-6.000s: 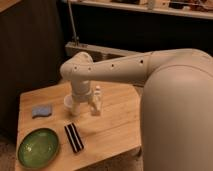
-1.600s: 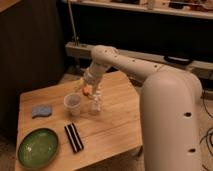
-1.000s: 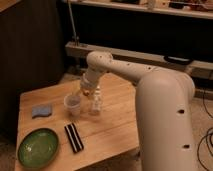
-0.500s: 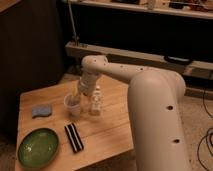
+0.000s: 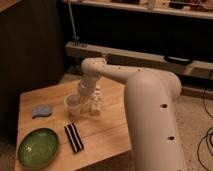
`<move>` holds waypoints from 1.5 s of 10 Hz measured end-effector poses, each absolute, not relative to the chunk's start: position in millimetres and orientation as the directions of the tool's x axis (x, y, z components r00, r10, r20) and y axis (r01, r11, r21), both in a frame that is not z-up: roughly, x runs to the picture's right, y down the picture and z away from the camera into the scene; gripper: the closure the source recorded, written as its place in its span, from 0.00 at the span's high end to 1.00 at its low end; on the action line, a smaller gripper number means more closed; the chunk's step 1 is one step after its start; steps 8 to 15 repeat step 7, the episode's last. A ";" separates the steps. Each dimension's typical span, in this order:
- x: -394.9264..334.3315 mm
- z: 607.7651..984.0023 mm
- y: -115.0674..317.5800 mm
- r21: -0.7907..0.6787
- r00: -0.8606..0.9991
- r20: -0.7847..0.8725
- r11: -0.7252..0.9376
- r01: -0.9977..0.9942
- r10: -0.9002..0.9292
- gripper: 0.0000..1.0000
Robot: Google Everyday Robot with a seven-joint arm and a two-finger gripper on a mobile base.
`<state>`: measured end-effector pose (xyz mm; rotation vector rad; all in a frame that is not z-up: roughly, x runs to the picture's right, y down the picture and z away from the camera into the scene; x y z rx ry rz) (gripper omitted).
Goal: Pick up the ceramic cup
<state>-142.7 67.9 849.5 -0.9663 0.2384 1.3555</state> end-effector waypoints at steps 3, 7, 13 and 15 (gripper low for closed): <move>-140.2 832.8 55.2 -0.470 0.259 -0.634 -0.097 -0.877 0.729 0.16; -144.0 769.9 12.2 -0.557 0.312 -0.578 -0.085 -0.826 0.754 0.16; -144.0 769.9 12.2 -0.557 0.312 -0.578 -0.085 -0.826 0.754 0.16; -144.0 769.9 12.2 -0.557 0.312 -0.578 -0.085 -0.826 0.754 0.16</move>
